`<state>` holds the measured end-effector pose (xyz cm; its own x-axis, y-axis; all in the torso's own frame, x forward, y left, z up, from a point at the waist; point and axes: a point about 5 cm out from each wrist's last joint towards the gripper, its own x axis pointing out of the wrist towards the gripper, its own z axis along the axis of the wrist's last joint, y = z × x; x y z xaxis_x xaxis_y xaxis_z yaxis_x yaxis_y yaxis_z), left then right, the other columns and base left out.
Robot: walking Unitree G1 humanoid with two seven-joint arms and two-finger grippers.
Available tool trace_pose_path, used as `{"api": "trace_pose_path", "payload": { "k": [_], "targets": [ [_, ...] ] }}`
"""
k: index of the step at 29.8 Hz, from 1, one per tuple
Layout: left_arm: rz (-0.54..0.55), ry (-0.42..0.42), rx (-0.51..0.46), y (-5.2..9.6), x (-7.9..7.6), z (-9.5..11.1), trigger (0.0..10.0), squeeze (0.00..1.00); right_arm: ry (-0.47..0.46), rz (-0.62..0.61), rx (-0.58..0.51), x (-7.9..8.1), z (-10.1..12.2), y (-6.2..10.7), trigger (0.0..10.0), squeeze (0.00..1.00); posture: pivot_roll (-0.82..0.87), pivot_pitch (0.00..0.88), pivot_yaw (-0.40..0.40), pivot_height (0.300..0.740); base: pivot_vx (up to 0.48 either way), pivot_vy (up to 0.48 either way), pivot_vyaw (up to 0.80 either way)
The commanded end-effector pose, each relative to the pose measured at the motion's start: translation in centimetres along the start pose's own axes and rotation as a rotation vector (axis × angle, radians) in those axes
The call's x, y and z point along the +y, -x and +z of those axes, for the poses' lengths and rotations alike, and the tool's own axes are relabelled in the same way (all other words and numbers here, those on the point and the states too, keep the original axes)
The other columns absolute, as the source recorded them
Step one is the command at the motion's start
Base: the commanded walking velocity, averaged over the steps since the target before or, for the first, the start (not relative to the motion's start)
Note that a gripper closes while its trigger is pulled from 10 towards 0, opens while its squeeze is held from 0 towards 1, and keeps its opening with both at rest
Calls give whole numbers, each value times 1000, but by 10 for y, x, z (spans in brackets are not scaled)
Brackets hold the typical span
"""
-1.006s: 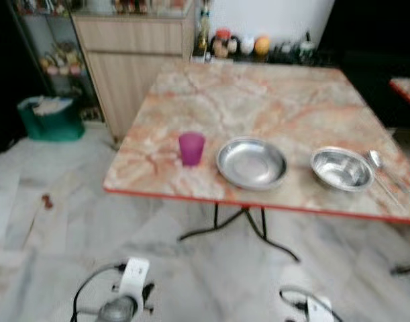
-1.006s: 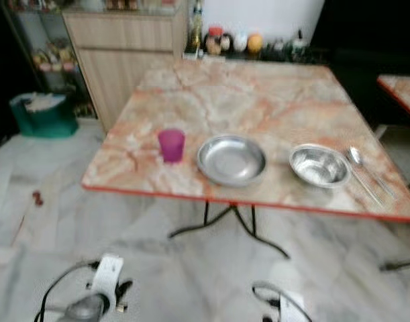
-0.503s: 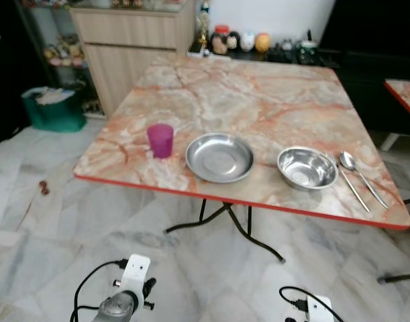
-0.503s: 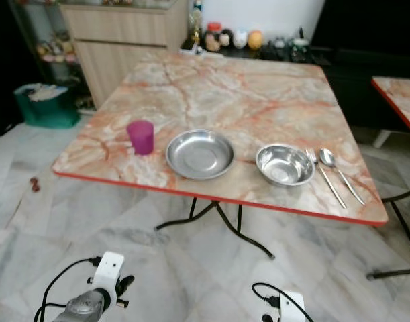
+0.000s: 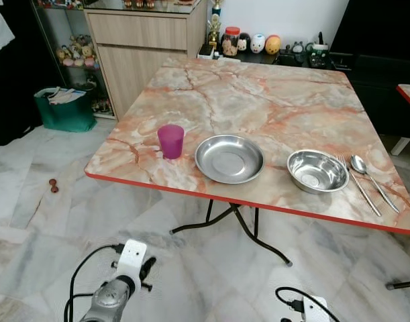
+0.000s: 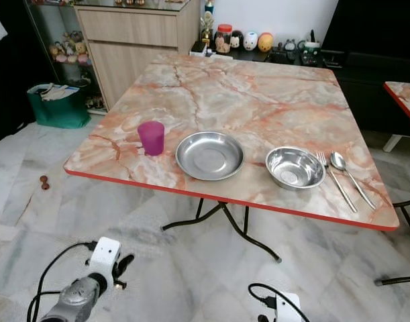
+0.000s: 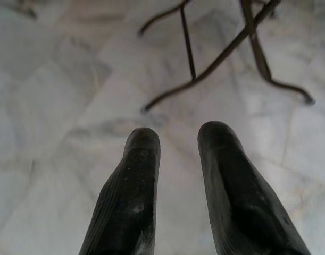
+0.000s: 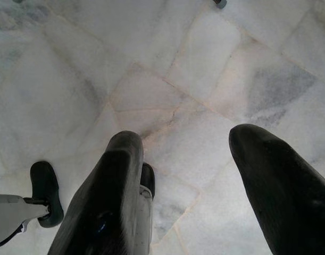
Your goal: Setting the table
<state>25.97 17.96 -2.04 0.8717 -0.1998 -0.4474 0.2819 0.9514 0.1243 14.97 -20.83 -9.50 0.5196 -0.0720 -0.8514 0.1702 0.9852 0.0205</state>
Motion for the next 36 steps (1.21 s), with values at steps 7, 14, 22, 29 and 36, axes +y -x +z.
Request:
{"api": "trace_pose_path", "payload": {
  "k": [7, 14, 22, 29, 36],
  "targets": [
    [16, -33, -221, 17, 10, 18, 10000, 0, 22, 1, 0, -2, -1, 1, 10000, 0, 106, 0, -52, 740, 0, 0, 0],
    [33, -101, -346, 39, 26, 38, 10000, 0, 30, 1, -1, -3, 1, 0, 10000, 0, 117, 0, -56, 740, 0, 0, 0],
    [65, -90, -450, 50, 22, 67, 10000, 0, 7, -6, -30, -4, 4, 0, 10000, 0, 119, 0, -65, 740, 0, 0, 0],
    [68, 28, -570, 39, 12, 112, 10000, 0, 4, -21, -45, -5, 6, 0, 10000, 0, 119, 0, -74, 740, 0, 0, 0],
    [79, 79, -602, 33, 13, 131, 10000, 0, -10, -30, -55, -5, 7, 0, 10000, 0, 106, 0, -64, 740, 0, 0, 0]
  ]
}}
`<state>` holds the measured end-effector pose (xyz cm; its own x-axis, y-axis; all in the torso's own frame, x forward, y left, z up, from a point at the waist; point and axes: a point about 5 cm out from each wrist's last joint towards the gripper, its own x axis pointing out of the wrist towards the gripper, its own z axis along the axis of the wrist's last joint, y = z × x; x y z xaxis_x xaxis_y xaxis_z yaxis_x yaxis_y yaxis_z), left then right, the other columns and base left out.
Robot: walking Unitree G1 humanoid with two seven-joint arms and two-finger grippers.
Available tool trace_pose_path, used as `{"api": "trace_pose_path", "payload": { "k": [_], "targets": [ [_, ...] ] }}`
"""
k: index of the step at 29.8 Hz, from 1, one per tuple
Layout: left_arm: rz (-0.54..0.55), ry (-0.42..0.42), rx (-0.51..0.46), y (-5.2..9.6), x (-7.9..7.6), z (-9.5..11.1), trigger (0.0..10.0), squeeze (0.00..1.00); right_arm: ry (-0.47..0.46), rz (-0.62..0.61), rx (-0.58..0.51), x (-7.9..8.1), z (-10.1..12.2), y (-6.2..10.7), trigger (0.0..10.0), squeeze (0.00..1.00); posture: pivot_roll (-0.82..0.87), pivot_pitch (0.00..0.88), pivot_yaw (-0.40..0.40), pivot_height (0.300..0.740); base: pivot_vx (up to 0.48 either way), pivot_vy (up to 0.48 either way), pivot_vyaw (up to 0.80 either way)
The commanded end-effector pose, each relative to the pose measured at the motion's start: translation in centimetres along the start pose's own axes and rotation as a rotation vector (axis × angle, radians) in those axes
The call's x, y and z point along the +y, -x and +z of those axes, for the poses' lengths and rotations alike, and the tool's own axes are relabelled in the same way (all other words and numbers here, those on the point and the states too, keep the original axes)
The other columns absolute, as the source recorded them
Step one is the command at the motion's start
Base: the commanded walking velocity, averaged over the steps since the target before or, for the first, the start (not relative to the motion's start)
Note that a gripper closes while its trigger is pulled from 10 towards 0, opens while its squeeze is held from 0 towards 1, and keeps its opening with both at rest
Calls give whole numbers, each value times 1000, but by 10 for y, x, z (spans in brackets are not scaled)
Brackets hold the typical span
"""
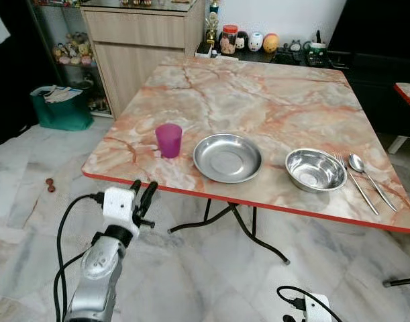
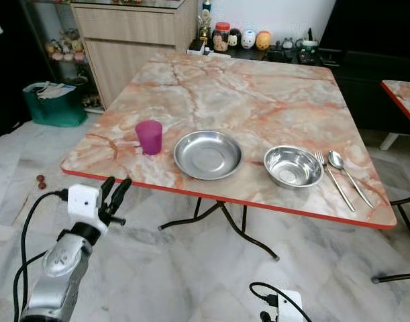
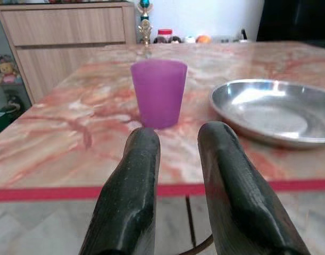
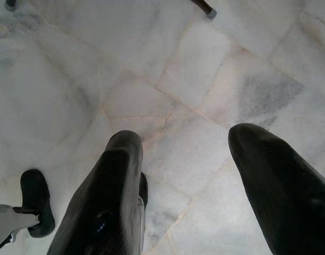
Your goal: Setting the table
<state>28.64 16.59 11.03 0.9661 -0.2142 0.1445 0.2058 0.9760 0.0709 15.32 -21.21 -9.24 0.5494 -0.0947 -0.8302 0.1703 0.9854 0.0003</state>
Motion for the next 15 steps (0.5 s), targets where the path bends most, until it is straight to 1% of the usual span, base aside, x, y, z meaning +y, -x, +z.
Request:
{"api": "trace_pose_path", "payload": {
  "k": [1, 5, 7, 10, 13, 15],
  "targets": [
    [10, 9, 11, 0, 1, 1, 10000, 0, -21, -15, -17, -2, 2, 0, 10000, 0, 107, 0, -65, 740, 0, 0, 0],
    [-6, -3, 36, 0, -1, -2, 10000, 0, -16, -16, -15, -2, 2, 0, 10000, 0, 105, 0, -66, 740, 0, 0, 0],
    [-6, -3, 37, -1, -2, -1, 10000, 0, -16, -16, -15, -2, 2, 0, 10000, 0, 107, 0, -66, 740, 0, 0, 0],
    [-37, -13, 30, -3, -4, 2, 10000, 0, -17, -17, -17, -2, 2, 0, 10000, 0, 107, 0, -66, 740, 0, 0, 0],
    [-43, -36, 21, -4, -4, 5, 10000, 0, -14, -14, -24, -3, 3, 0, 10000, 0, 108, 0, -67, 740, 0, -425, 0],
    [-40, -32, 20, -5, -4, 5, 10000, 0, -13, -14, -25, -3, 3, 0, 10000, 0, 106, 0, -68, 740, 0, -480, 0]
  ]
}}
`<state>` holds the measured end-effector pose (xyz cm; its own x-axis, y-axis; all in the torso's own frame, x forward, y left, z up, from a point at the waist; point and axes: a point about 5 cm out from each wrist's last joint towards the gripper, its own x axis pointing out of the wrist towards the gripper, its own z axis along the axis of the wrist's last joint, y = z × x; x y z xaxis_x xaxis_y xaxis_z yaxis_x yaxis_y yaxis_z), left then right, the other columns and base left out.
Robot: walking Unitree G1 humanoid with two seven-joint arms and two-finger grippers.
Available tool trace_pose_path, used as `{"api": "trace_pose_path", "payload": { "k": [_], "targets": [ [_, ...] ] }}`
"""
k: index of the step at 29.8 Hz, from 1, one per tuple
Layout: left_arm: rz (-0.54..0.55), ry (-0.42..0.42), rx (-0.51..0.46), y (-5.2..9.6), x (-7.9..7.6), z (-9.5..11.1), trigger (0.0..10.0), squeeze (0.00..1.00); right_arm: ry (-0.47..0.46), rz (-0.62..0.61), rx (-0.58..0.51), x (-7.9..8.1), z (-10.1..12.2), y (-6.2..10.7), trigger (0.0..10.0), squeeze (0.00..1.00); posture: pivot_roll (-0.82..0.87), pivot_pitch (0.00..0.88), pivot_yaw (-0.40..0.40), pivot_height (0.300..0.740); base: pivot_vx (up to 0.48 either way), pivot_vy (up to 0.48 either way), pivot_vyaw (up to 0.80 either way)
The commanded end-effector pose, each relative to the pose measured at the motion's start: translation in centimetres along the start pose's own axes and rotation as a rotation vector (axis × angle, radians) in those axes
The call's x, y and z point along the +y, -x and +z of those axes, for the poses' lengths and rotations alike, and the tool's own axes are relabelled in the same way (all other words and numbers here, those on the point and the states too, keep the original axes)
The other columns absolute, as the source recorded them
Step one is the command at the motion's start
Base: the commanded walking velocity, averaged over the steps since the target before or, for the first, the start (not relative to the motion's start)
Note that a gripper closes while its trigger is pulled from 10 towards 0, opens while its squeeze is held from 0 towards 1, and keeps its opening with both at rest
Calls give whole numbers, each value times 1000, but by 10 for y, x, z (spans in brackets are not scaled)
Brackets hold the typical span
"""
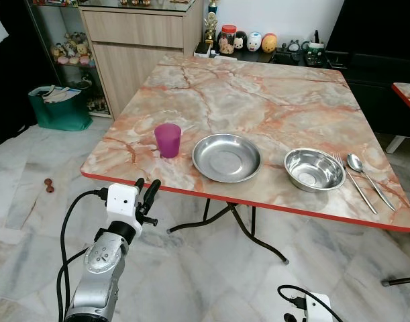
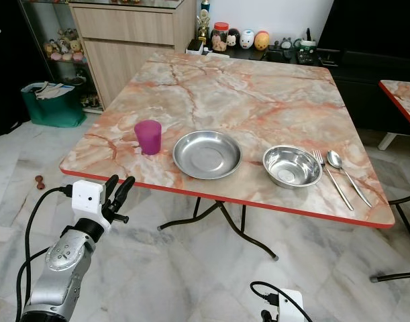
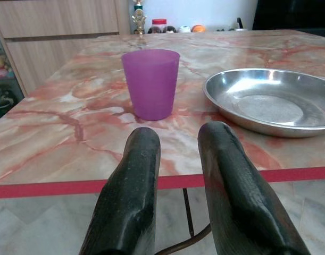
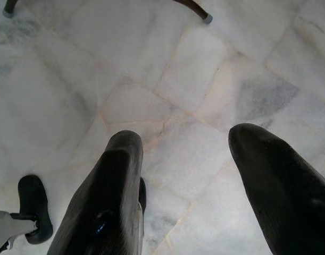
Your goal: Setting the table
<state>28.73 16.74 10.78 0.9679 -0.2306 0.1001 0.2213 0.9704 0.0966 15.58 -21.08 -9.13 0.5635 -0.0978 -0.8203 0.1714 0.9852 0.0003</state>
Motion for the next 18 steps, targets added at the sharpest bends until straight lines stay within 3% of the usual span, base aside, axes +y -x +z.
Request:
{"api": "trace_pose_path", "payload": {
  "k": [1, 6, 18],
  "targets": [
    [-19, -8, -24, -5, -5, 8, 10000, 0, -12, -13, -8, -4, 1, 1, 10000, 0, 106, 0, -68, 740, 0, -480, 0],
    [-20, -7, -20, -6, -5, 8, 10000, 0, -11, -13, -7, -5, 1, 1, 10000, 0, 107, 0, -68, 740, 0, -477, 0],
    [-36, 9, 0, -7, -3, 7, 10000, 0, -4, -10, -5, -5, 0, 1, 10000, 0, 110, 0, -71, 740, 0, 0, 0]
  ]
}}
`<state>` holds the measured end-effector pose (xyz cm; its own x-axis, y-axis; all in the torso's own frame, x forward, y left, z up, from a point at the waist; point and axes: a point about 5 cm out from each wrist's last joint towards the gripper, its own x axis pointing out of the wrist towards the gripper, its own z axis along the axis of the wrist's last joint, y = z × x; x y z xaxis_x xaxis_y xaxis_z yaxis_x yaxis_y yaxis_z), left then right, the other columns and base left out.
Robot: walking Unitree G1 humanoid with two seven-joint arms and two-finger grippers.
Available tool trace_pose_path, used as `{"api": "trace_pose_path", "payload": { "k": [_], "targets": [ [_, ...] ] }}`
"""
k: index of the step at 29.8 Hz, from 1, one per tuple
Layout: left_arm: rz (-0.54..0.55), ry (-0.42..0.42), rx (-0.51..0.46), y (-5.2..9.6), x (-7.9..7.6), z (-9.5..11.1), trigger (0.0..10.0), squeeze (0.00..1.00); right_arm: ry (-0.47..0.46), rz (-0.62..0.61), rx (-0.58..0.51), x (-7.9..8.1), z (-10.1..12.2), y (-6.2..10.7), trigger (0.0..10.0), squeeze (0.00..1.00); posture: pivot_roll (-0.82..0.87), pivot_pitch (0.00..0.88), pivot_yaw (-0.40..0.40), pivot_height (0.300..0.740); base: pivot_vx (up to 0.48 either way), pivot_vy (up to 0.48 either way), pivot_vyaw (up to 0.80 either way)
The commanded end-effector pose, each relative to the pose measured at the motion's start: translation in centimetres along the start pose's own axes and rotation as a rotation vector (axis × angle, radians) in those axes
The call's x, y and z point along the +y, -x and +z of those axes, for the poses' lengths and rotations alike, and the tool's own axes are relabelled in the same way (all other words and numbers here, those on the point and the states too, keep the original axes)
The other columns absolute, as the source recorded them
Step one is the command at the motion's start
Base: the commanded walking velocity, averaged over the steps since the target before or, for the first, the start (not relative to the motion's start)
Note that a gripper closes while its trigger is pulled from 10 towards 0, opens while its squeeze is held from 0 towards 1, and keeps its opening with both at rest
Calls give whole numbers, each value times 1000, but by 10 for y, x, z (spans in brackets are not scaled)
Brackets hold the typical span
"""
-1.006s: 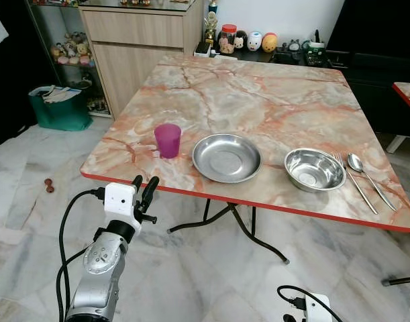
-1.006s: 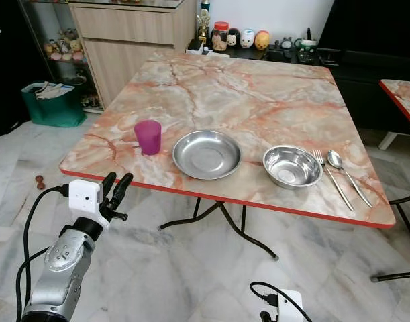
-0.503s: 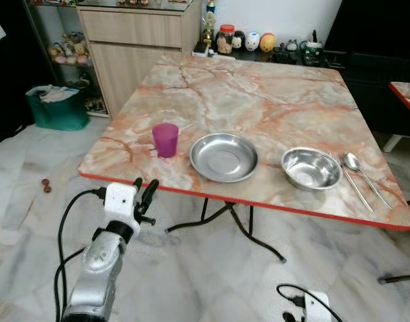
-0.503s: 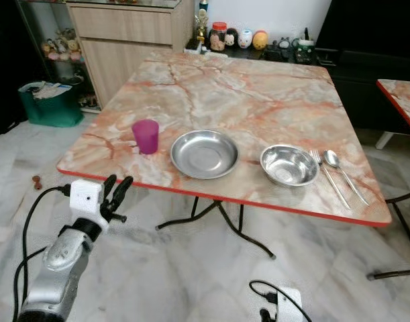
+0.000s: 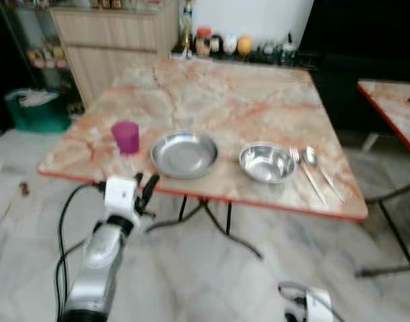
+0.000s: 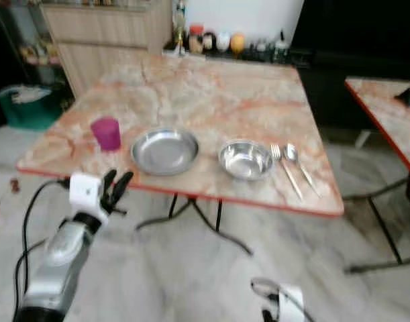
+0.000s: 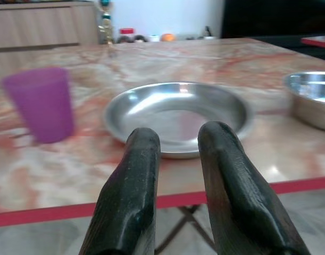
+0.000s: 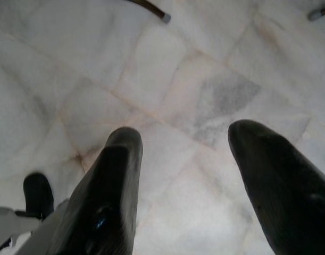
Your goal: Setting the table
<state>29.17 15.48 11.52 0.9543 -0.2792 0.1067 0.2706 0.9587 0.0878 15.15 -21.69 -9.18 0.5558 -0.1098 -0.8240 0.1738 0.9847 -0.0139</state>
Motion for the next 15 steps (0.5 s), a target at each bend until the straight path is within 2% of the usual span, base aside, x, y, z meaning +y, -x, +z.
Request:
{"api": "trace_pose_path", "payload": {
  "k": [1, 15],
  "targets": [
    [15, -4, 13, 1, 8, 0, 10000, 0, -10, 3, -12, 2, 3, -1, 10000, 0, 110, 0, -71, 740, 0, 0, 0],
    [23, 41, 29, 2, 7, -4, 10000, 0, -12, 3, -15, 2, 2, 0, 10000, 0, 108, 0, -69, 740, 0, 0, 0]
  ]
}}
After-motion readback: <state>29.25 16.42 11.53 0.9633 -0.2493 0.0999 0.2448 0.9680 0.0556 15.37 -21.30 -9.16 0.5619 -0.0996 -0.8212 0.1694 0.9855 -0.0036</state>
